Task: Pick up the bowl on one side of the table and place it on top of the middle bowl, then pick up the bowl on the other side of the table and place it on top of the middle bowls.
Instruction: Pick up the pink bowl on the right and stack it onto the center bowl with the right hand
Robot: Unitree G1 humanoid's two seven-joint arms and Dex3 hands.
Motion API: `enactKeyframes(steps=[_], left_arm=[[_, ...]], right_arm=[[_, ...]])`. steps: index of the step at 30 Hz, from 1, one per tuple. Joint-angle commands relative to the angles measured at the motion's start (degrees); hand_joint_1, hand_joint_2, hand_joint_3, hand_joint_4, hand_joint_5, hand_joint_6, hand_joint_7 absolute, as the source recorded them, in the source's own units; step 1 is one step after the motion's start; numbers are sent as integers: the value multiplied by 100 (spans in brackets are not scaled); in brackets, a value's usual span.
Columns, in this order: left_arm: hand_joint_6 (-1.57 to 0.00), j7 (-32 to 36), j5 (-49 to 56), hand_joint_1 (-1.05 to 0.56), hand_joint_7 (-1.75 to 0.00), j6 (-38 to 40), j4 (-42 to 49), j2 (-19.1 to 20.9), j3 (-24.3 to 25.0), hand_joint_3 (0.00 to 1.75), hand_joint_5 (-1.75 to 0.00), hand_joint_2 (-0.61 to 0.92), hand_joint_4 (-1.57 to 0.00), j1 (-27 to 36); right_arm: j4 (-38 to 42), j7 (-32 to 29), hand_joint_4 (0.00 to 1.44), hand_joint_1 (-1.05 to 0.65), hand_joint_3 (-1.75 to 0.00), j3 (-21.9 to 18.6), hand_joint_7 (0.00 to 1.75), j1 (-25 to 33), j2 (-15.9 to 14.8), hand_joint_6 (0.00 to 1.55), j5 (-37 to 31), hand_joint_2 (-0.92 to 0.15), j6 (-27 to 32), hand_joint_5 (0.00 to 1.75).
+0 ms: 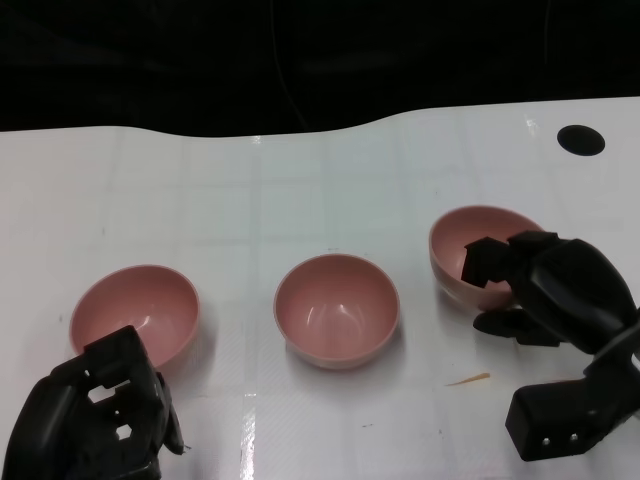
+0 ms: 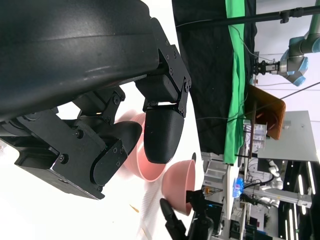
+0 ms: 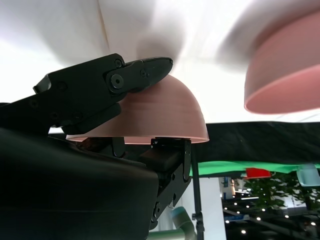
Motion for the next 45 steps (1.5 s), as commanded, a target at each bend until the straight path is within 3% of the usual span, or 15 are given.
enactKeyframes(steps=[1,5,6,9,11,12,14,17,24,30,32,34,38,41,45], left_arm=[[-75,50,30,0,-174,5,11,48,2,136,-175,46,-88,14],[-76,71,38,0,-173,13,6,33,-12,137,-175,46,-88,11],[-76,90,50,0,-173,30,-13,31,-19,138,-175,45,-88,19],[-76,128,70,0,-173,39,-32,29,-40,138,-175,45,-88,27],[-76,141,79,0,-173,36,-34,31,-54,138,-175,45,-88,27],[-75,133,70,-1,-172,30,-30,33,-59,138,-175,45,-87,25],[-75,125,56,-1,-172,22,-24,37,-69,138,-175,45,-87,24],[-74,148,83,-2,-173,-24,-25,25,-89,137,-175,46,-87,31],[-75,15,6,-1,-173,-189,102,-26,-106,136,-175,47,-87,-32],[-76,89,62,-2,-175,-181,79,-31,-122,134,-175,48,-88,-12],[-76,80,39,-2,-175,-204,83,-51,-121,135,-175,48,-88,-22],[-77,116,50,-2,-175,-190,52,-69,-125,135,-175,48,-88,-11],[-77,169,70,-3,-175,-148,-39,-80,-140,135,-175,47,-89,29],[-77,153,48,-3,-175,-147,-45,-74,-135,135,-175,47,-89,29],[-78,152,27,-3,-175,-111,-81,-73,-138,135,-175,47,-89,34]], right_arm=[[-372,186,81,-16,-27,-174,175,-55,-191,55,147,-91,-144,175],[-846,369,84,-16,-29,-321,175,-56,-248,57,163,-92,-133,175],[-946,415,87,-16,-32,-361,160,-60,-250,63,172,-89,-136,175],[-1212,613,89,-15,-37,-463,153,-90,-259,68,202,-87,-167,175],[-1463,804,91,-20,-59,-511,149,-161,-269,71,225,-77,-215,175],[-1611,875,91,-20,-67,-529,163,-190,-257,64,215,-71,-232,175],[-1780,964,91,-21,-73,-569,172,-186,-240,58,200,-65,-233,175],[-2207,1307,90,-22,-78,-600,174,-221,-161,55,269,-57,-259,175],[-2857,1826,93,-26,-98,-604,175,-139,103,60,321,-53,-206,175],[-3156,2055,92,-24,-95,-561,175,-22,266,60,253,-48,-135,175],[-3251,2104,94,-21,-96,-410,175,30,446,62,178,-47,-137,175],[-3321,2145,97,-17,-107,-304,175,78,568,65,110,-37,-128,175],[-3397,2204,97,-15,-112,-243,175,148,631,66,66,-31,-113,175],[-3328,2180,98,-15,-112,-213,175,149,665,66,-14,-31,-129,175],[-3285,2366,95,-16,-104,-191,175,194,645,63,40,-39,-141,175]])
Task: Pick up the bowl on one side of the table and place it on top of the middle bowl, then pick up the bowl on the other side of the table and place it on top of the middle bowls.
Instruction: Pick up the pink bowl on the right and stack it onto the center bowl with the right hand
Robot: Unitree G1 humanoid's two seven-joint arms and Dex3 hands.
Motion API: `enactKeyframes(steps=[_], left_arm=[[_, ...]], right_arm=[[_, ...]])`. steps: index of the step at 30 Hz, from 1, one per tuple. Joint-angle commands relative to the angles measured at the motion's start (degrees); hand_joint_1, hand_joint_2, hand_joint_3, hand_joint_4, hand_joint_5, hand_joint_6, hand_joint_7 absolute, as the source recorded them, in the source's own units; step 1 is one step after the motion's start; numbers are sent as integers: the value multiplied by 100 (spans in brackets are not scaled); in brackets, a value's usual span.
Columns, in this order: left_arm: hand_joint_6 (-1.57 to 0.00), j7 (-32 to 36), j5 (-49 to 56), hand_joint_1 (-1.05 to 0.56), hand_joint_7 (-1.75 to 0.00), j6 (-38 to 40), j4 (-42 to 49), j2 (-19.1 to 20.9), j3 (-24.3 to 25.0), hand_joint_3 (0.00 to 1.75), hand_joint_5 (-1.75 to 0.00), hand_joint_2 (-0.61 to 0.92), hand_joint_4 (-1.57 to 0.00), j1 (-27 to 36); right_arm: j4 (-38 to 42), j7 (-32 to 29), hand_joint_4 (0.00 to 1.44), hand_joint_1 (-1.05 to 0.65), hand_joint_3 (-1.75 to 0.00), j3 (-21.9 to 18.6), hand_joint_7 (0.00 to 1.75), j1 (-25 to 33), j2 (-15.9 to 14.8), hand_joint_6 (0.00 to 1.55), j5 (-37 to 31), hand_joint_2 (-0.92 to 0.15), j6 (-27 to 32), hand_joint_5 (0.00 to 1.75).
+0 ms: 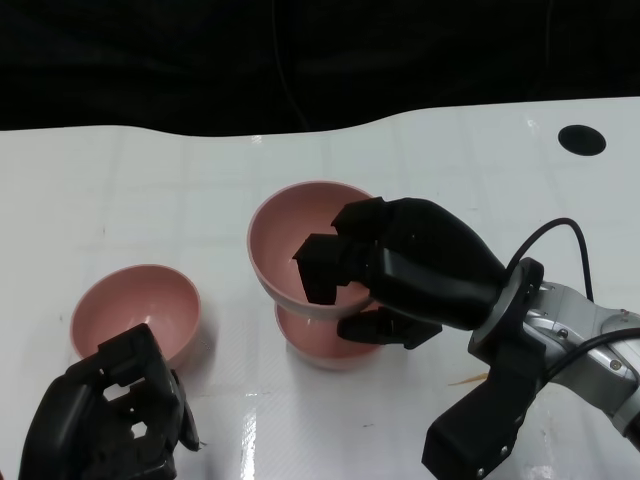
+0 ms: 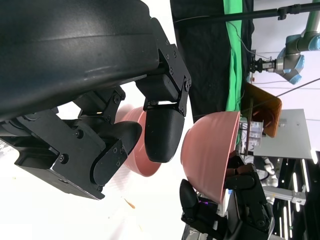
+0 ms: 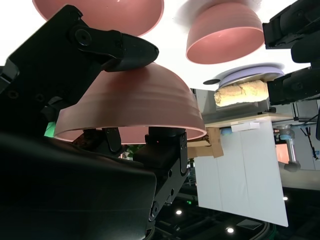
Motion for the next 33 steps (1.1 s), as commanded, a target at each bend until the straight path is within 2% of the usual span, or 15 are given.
enactKeyframes(steps=[1,5,28,33], left_arm=[[-78,41,-9,-2,-175,-24,-47,46,44,135,-175,47,-89,35],[-78,39,-4,-2,-175,-33,-26,48,47,133,-175,48,-90,27],[-77,-21,-16,-2,-175,-88,-6,76,56,134,-175,47,-90,39],[-77,9,34,-1,-174,-99,-2,89,64,134,-175,47,-91,39]], right_arm=[[13,189,94,-17,-100,36,175,77,-44,62,57,-42,-13,175],[71,154,93,-18,-95,25,175,131,-8,62,37,-45,-31,175],[294,115,90,-19,-86,-1,175,91,-91,60,-25,-52,-88,175],[742,-128,91,-18,-87,29,175,20,-98,61,-125,-54,-126,175]])
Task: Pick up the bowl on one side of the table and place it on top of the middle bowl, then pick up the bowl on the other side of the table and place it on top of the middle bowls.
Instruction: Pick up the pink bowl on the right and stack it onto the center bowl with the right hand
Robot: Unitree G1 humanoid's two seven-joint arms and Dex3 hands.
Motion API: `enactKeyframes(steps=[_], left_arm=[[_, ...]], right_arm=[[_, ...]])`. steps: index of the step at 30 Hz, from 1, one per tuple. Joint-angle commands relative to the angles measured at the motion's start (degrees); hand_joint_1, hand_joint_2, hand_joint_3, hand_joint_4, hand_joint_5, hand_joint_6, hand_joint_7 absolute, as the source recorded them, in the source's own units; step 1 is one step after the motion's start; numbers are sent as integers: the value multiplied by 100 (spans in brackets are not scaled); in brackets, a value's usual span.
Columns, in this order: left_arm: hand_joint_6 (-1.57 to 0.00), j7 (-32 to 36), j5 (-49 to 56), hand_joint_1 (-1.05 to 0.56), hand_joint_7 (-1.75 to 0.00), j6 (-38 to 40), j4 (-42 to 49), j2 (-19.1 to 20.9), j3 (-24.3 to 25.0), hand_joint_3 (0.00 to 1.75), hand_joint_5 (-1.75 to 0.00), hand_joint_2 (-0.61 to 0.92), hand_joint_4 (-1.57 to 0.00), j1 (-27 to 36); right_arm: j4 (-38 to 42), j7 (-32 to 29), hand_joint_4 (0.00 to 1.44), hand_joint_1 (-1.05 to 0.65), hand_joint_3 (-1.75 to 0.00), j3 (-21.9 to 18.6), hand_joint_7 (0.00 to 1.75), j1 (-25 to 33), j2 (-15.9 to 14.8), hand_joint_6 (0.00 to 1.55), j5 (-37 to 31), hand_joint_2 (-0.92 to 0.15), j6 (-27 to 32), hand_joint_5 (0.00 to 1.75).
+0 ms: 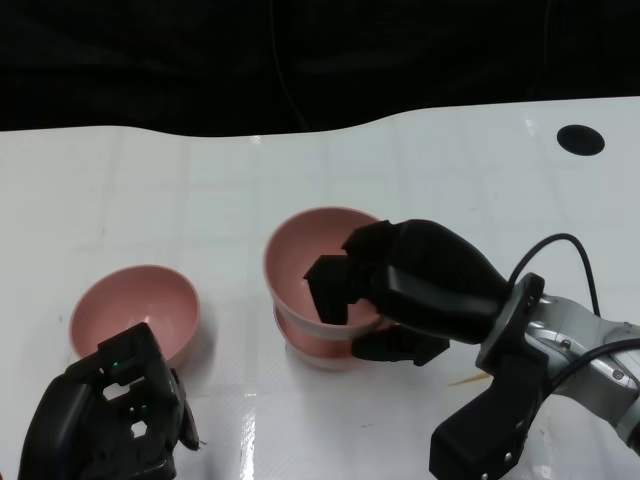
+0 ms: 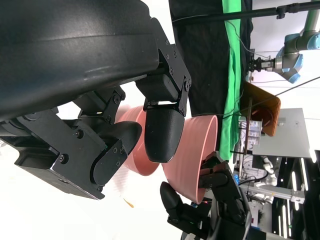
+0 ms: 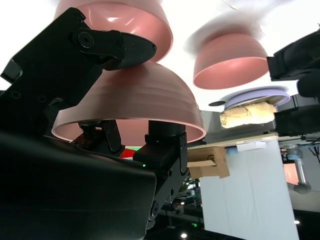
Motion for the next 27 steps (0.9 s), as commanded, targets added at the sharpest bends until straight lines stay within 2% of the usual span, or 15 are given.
enactKeyframes(steps=[1,13,15,21,27], left_arm=[[-77,8,30,-1,-174,-95,-4,86,58,135,-175,47,-91,37],[-76,6,68,-1,-174,-147,2,98,51,137,-175,46,-89,54],[-76,50,91,-2,-174,-119,-20,90,47,137,-175,46,-90,54],[-76,73,144,-2,-174,-146,13,66,65,138,-175,45,-90,43],[-76,76,141,-1,-174,-101,-19,71,61,138,-175,46,-90,51]], right_arm=[[176,-141,92,-18,-87,0,175,-68,-86,61,-47,-54,-48,175],[480,-321,90,-19,-87,61,173,-106,-28,60,-126,-57,-102,175],[580,-425,91,-19,-84,111,166,-135,-5,63,-194,-58,-121,175],[788,-639,92,-19,-80,213,163,-206,19,65,-284,-58,-141,175],[927,-787,91,-18,-76,280,173,-255,110,61,-405,-60,-47,175]])
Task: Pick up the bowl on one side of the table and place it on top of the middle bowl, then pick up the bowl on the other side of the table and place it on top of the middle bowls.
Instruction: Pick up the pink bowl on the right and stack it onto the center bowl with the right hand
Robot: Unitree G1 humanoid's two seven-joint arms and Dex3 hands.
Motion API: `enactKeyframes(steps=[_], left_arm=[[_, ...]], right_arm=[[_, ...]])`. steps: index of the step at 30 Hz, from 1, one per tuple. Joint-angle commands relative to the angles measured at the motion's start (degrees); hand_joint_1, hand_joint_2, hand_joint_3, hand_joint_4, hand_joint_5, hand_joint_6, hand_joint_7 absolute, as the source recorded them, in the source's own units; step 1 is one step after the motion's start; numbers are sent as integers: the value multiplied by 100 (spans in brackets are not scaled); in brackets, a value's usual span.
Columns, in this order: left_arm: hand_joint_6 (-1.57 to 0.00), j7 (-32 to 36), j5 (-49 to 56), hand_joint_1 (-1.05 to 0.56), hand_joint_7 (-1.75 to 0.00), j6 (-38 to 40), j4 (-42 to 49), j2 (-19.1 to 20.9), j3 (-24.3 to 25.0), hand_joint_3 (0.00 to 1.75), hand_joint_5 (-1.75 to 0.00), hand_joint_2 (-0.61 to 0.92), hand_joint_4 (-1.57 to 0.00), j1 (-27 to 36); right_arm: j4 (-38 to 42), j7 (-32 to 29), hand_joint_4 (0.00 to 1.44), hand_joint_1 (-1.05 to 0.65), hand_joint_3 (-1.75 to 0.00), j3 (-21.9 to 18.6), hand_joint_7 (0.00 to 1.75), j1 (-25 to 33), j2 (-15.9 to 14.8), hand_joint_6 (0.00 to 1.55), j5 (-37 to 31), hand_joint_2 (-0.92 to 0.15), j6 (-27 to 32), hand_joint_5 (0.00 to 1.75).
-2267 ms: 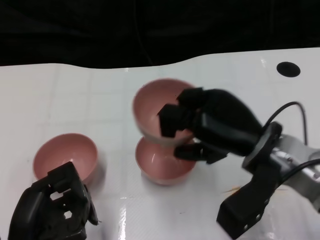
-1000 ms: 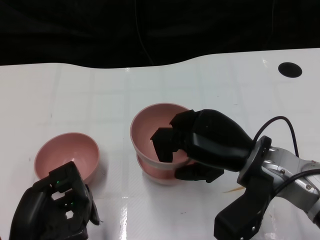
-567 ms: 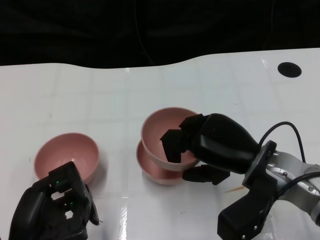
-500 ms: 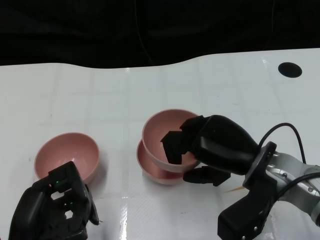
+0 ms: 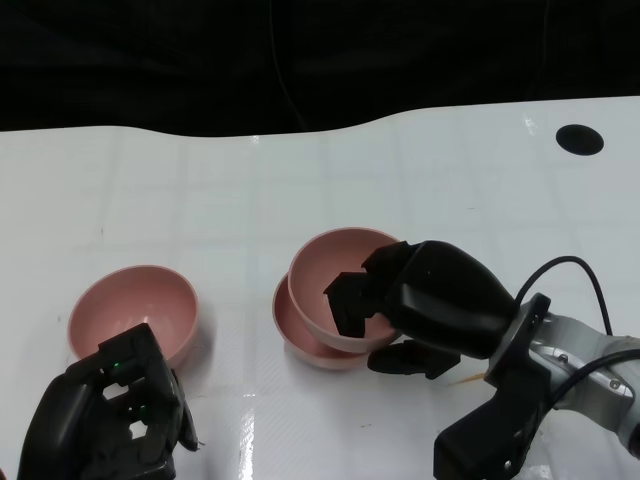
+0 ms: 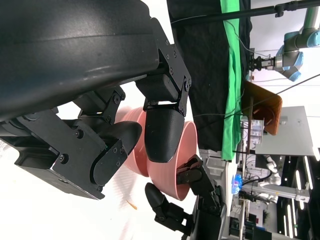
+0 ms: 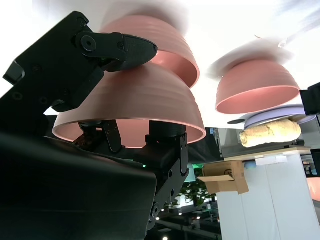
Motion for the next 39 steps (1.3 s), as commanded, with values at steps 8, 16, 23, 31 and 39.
enactKeyframes(steps=[8,16,23,31,39], left_arm=[[-76,82,15,-1,-174,-9,-42,50,39,138,-175,45,-90,59],[-76,110,81,-2,-175,-32,-44,61,34,139,-175,45,-89,63],[-76,85,69,-2,-175,-58,-9,59,43,139,-175,45,-89,47],[-76,80,-2,-2,-173,10,-20,42,44,139,-175,45,-90,47],[-77,77,51,-1,-173,-83,25,41,35,139,-175,45,-90,31]], right_arm=[[208,-150,92,-19,-74,155,174,-209,50,60,-40,-63,21,175],[212,-70,91,-21,-68,225,168,-256,66,61,-49,-67,66,175],[255,-96,91,-22,-66,262,168,-294,104,62,-46,-68,80,175],[430,-79,91,-20,-64,371,174,-421,192,59,-58,-70,140,175],[587,-247,92,-20,-62,447,173,-468,223,61,-99,-71,97,175]])
